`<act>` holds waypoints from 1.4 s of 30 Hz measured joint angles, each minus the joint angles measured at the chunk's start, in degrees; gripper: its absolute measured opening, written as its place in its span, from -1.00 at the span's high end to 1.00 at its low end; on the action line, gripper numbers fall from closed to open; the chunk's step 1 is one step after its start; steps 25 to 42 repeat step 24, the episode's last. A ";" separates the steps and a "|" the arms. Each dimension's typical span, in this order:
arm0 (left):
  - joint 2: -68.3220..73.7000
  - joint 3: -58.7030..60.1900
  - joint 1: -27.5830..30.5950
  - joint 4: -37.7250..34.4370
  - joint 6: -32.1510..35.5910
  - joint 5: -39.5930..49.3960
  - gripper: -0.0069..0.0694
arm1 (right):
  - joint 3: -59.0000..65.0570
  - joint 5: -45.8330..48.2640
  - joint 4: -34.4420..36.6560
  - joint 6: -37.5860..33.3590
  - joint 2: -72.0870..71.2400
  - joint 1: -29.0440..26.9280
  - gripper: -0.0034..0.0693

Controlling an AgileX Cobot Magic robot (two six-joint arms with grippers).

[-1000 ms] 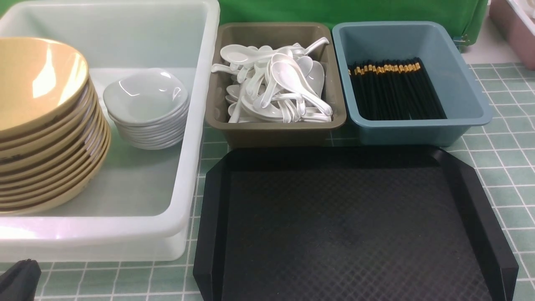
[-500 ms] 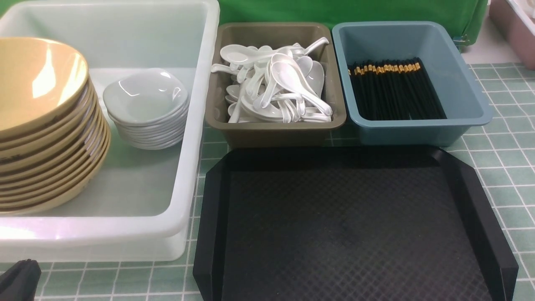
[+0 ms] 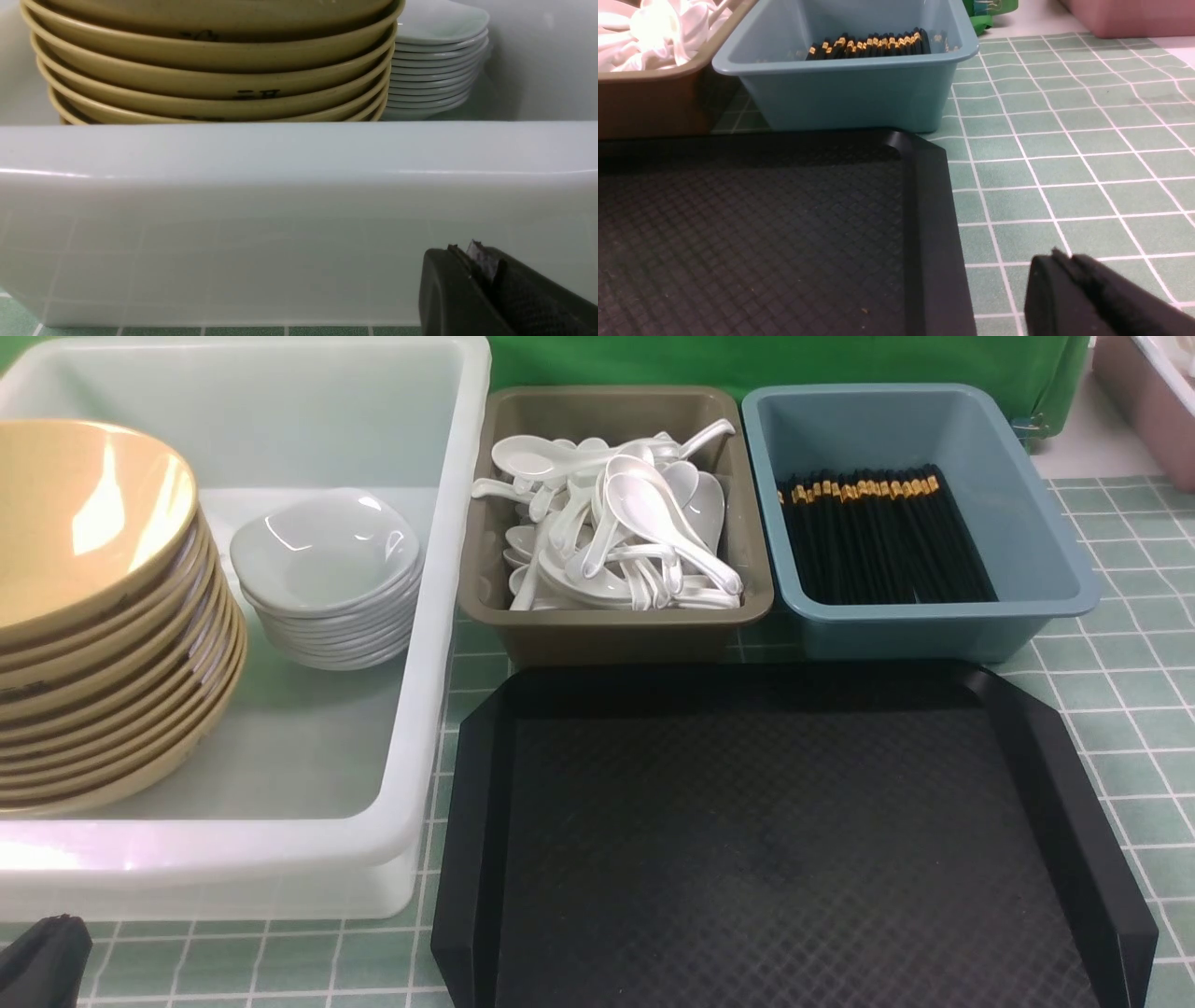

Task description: On blue table put chopsticks spoon bowls plates into blue grey white boxes.

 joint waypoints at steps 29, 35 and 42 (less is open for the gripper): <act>0.00 0.00 0.00 0.00 0.00 0.00 0.81 | 0.00 0.00 0.00 0.15 0.00 0.00 0.65; 0.00 0.00 0.00 0.00 0.00 0.00 0.81 | 0.00 0.00 0.00 0.15 0.00 0.00 0.65; 0.00 0.00 0.00 0.00 0.00 0.00 0.81 | 0.00 0.00 0.00 0.15 0.00 0.00 0.65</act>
